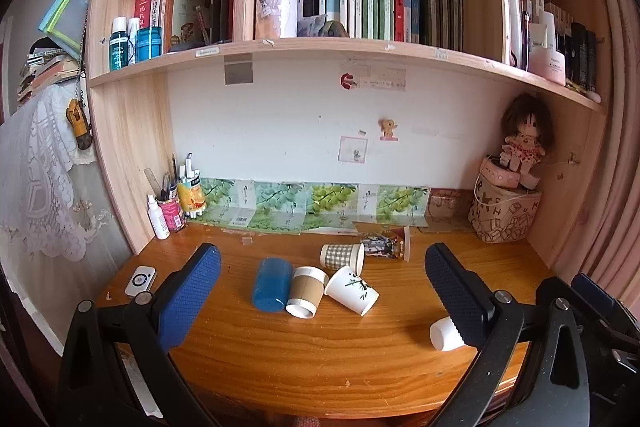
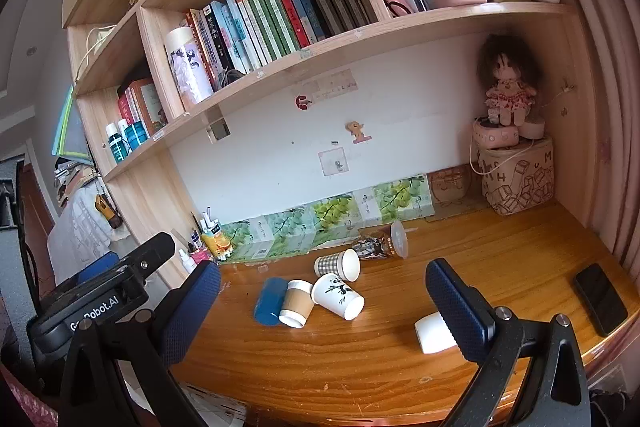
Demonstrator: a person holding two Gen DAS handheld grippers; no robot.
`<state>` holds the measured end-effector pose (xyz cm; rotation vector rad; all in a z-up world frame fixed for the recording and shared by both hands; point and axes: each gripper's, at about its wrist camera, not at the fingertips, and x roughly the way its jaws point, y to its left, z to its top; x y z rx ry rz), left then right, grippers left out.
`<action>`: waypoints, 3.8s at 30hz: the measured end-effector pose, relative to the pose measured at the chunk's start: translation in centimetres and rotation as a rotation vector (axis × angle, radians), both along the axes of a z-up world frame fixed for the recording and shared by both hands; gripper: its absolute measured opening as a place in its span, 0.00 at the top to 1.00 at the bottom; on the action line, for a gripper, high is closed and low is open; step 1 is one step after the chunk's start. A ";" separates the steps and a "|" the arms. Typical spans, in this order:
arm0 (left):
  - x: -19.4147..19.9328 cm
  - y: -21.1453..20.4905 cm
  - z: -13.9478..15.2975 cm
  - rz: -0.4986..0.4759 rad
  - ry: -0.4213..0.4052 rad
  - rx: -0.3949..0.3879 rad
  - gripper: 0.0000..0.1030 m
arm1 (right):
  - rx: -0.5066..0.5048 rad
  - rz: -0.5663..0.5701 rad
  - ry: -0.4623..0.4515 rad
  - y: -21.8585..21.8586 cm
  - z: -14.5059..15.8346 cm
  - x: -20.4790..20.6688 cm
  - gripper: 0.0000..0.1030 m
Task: Flip cup upright
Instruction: 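Move the left tool toward the robot-print plastic cup lying on its side, then close the left tool around the body of the robot-print cup, then lift the robot-print cup off the table with the left tool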
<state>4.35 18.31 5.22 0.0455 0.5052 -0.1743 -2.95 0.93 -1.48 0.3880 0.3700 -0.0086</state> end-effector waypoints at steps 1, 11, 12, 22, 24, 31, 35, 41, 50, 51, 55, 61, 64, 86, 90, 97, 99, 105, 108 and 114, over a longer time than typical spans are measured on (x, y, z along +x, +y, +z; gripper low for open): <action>0.2 -0.1 -0.2 0.001 0.014 0.010 0.01 | 0.006 -0.003 0.004 -0.1 -0.1 0.0 0.00; 2.8 -2.6 -2.0 -0.053 0.093 0.096 0.01 | 0.040 -0.033 0.067 -1.2 -0.8 1.3 0.00; 3.1 -3.0 -2.2 -0.070 0.104 0.108 0.01 | 0.046 -0.041 0.075 -1.4 -0.9 1.6 0.00; 8.0 -6.1 -3.9 -0.177 0.155 0.205 0.01 | 0.130 -0.114 0.184 -4.3 -3.1 5.8 0.00; 9.4 -6.6 -4.1 -0.196 0.168 0.219 0.01 | 0.149 -0.122 0.199 -4.8 -3.5 6.8 0.00; 15.0 -8.5 -4.7 -0.293 0.200 0.273 0.01 | 0.252 -0.144 0.268 -7.0 -5.4 11.1 0.00; 18.2 -9.8 -5.5 -0.360 0.222 0.313 0.01 | 0.353 -0.160 0.311 -8.5 -6.9 13.3 0.00; 22.7 -11.8 -8.0 -0.443 0.307 0.356 0.01 | 0.523 -0.168 0.364 -10.5 -9.9 16.5 0.00; 27.6 -15.9 -13.7 -0.589 0.431 0.483 0.01 | 0.729 -0.172 0.428 -12.9 -14.9 21.0 0.00; 28.1 -16.3 -14.3 -0.603 0.438 0.497 0.01 | 0.744 -0.175 0.434 -13.2 -15.4 21.5 0.00; 30.0 -18.1 -16.6 -0.643 0.464 0.540 0.01 | 0.800 -0.174 0.447 -14.3 -17.3 23.4 0.00; 32.0 -20.6 -19.3 -0.679 0.476 0.578 0.01 | 0.854 -0.177 0.486 -15.5 -19.4 25.9 0.00; 32.9 -21.4 -20.5 -0.677 0.483 0.601 0.01 | 0.895 -0.178 0.479 -16.1 -20.3 26.8 0.00; 37.1 -24.0 -27.1 -0.647 0.590 0.645 0.01 | 0.942 -0.240 0.453 -19.1 -21.8 29.4 0.00; 37.9 -24.3 -27.5 -0.629 0.591 0.631 0.01 | 0.950 -0.248 0.459 -19.2 -22.1 29.4 0.00; 38.8 -24.7 -28.4 -0.620 0.570 0.623 0.08 | 0.946 -0.258 0.460 -19.6 -22.0 29.0 0.00; 39.0 -24.6 -28.4 -0.617 0.569 0.617 0.11 | 0.937 -0.258 0.460 -19.6 -21.8 29.0 0.00; 39.7 -24.6 -28.5 -0.612 0.556 0.610 0.19 | 0.943 -0.254 0.467 -19.4 -21.8 29.0 0.00; 39.8 -24.8 -28.4 -0.622 0.550 0.611 0.23 | 0.950 -0.252 0.474 -19.3 -21.9 29.0 0.00; 39.0 -25.2 -28.1 -0.613 0.538 0.635 0.27 | 0.954 -0.245 0.482 -19.0 -21.8 28.7 0.00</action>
